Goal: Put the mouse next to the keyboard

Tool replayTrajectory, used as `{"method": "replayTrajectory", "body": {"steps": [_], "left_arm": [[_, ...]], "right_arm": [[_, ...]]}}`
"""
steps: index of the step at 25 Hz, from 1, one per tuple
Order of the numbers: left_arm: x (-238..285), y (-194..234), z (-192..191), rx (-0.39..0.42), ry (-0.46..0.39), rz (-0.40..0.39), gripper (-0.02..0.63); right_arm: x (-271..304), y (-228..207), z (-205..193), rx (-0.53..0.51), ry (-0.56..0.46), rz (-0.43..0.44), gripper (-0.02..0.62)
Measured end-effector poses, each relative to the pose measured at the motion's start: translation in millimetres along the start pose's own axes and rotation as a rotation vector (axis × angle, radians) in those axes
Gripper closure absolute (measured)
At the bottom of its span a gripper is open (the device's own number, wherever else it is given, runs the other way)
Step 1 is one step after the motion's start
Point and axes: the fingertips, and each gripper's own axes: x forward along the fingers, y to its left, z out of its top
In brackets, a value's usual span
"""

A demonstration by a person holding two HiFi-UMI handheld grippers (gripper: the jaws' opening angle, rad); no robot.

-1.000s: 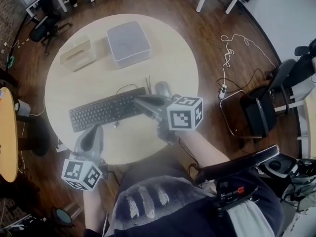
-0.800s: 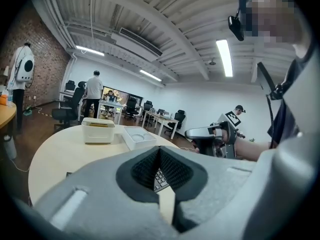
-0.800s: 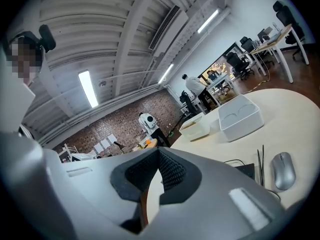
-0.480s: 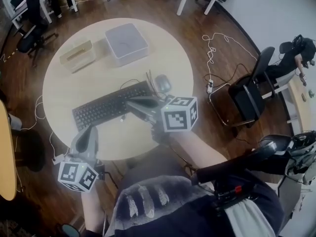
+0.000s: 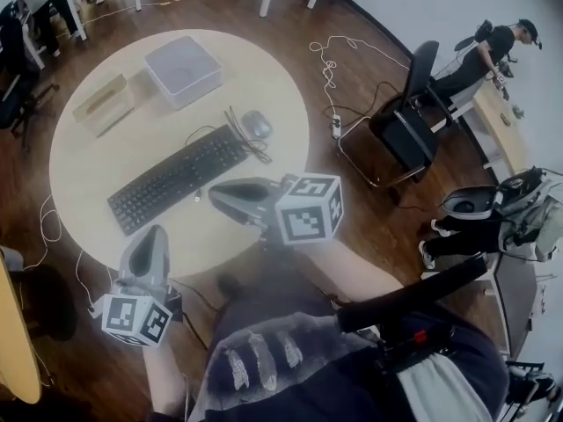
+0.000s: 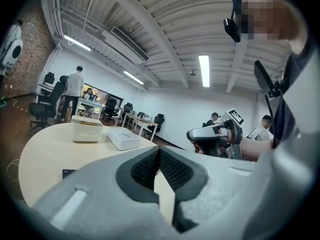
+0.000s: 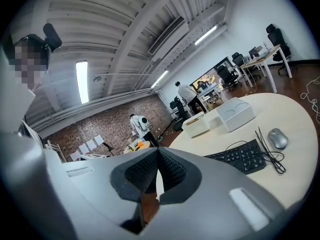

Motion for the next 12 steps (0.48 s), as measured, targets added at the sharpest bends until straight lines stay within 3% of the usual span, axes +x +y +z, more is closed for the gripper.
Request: {"method": "replayTrajectory", "body": {"steps": [5,12], "left_arm": [[4,-19,4,0.036,-0.002,-0.044,0.609],[14,-58,6,0.081,0.003,-0.062,0.607]], "right_arm": [[-18,5,-1,-0.006,-0.034,-0.025,0.595],[-56,11,0,-0.01,-0.087,0.007,0.594]]}}
